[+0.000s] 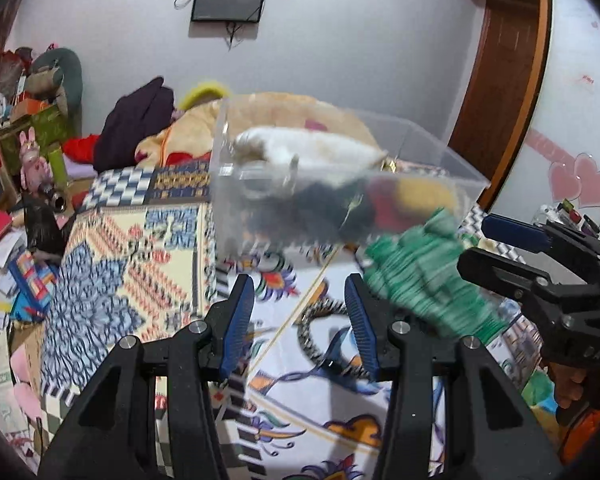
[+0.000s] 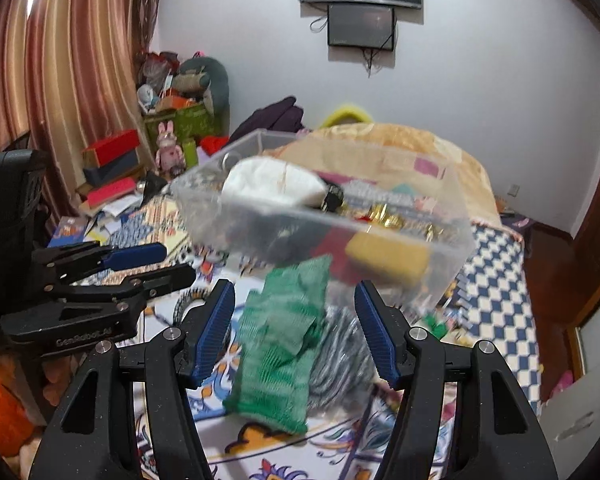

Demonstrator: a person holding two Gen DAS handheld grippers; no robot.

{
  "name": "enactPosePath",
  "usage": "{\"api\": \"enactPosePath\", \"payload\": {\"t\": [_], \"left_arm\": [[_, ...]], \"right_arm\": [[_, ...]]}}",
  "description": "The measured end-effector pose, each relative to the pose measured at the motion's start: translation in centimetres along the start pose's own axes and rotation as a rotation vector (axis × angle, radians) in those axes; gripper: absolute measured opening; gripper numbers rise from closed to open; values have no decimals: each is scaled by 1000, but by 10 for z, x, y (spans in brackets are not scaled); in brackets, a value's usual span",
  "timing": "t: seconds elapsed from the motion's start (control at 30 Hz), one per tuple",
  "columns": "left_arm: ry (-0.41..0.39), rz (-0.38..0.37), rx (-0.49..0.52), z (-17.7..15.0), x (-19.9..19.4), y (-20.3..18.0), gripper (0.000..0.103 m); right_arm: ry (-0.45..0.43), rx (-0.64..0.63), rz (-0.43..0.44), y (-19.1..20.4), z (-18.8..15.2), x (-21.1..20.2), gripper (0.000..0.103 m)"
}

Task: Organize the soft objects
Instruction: 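Grasp the green knit glove with the right tool while the left tool grasps the beaded strand, then carry the glove and beaded strand into the clear box and open both tools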

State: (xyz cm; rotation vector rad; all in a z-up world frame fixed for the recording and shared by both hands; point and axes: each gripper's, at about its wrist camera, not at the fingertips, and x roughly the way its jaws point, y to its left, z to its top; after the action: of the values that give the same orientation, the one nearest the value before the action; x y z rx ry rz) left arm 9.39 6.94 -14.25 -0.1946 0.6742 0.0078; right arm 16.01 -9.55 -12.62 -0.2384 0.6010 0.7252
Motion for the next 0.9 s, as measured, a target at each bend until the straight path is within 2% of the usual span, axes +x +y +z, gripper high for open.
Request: {"api": "enactPosePath", "payload": {"t": [0.13,0.23,0.3,0.37,0.43,0.57,0.63,0.9], "left_arm": [[34,-18,-20,-10,6,4,46],[49,-19,1,-14,11,-1,36],[56,-20,12,-16,14,-5,33],[48,-4,21,-16,15,-7,27],[44,5,19,-18,15,-6,18],[38,8,-1,-19,15,-2,7],[36,2,-10,-19,14,0,6],[-15,2,-3,-17,-2,-3,5]], "right_arm": [[37,11,14,0,-13,8,59],[59,14,22,0,-18,14,59],[54,8,11,2,-21,15,57],[55,-2,2,4,-21,15,40],[60,2,4,4,-22,16,32],[47,21,15,-1,-22,13,19],[39,40,39,-5,-22,10,16],[-30,61,49,-7,-14,-13,15]]}}
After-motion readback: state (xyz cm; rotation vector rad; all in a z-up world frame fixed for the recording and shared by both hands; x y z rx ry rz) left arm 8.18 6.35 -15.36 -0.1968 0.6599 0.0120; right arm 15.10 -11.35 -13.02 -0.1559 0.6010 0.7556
